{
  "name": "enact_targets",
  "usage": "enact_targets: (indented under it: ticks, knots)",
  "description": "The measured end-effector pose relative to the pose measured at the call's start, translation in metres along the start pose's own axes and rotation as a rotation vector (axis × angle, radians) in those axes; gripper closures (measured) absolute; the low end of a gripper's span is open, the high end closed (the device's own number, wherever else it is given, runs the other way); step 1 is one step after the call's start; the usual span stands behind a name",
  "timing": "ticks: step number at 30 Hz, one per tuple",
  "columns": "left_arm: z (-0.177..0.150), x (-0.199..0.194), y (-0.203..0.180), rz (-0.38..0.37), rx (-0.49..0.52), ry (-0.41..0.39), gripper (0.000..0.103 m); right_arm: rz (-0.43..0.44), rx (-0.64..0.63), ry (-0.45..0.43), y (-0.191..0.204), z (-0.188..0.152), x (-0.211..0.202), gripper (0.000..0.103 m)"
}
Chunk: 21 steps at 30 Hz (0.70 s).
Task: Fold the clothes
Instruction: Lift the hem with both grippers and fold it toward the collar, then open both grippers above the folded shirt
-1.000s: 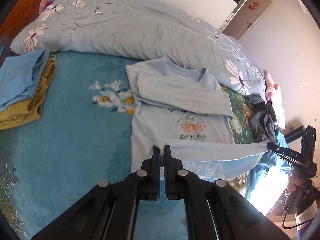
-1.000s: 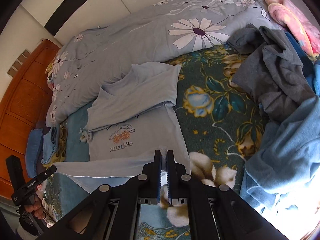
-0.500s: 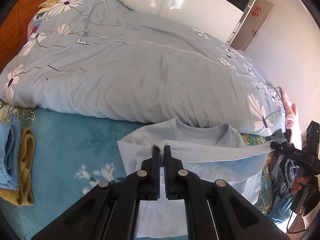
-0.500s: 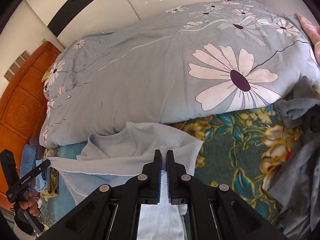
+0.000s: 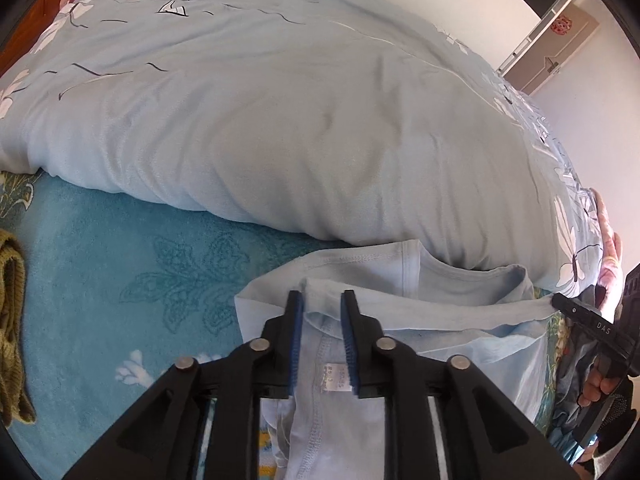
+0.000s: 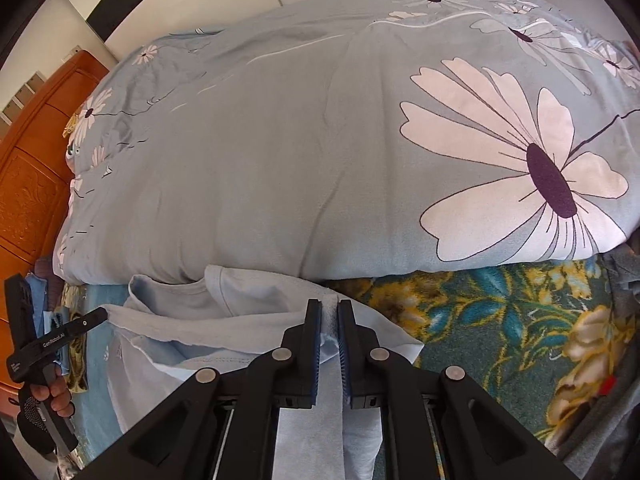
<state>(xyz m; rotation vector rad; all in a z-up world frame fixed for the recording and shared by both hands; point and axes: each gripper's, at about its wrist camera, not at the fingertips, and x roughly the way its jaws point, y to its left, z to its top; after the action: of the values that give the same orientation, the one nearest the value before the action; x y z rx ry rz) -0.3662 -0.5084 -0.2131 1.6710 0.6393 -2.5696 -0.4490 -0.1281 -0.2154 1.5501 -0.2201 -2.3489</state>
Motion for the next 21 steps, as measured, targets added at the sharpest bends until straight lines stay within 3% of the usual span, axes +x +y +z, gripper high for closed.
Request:
enact_targets:
  ticks: [2,5,8,12,17,21]
  knots:
    - [-0.003,-0.012,0.003,-0.018,-0.007,-0.020,0.058,0.003,0.006,-0.034,-0.002,0.002,-0.012,0.077]
    - [-0.008,-0.023,0.005,0.015,0.025,-0.037,0.050,-0.003,0.019,-0.102,-0.008,0.001,-0.036,0.064]
    - [-0.017,-0.014,0.006,0.084,0.076,0.018,0.049,-0.029,0.044,-0.125,-0.022,-0.006,-0.049,0.062]
    - [-0.026,0.001,0.003,0.131,0.143,0.089,0.049,-0.047,0.029,-0.017,-0.033,-0.018,-0.032,0.062]
    - [-0.018,0.016,-0.001,0.182,0.227,0.085,0.049,-0.037,-0.016,0.011,-0.021,-0.015,-0.011,0.062]
    - [-0.013,0.022,-0.008,0.161,0.328,0.066,0.049,-0.028,-0.049,0.025,-0.010,-0.011,0.005,0.062]
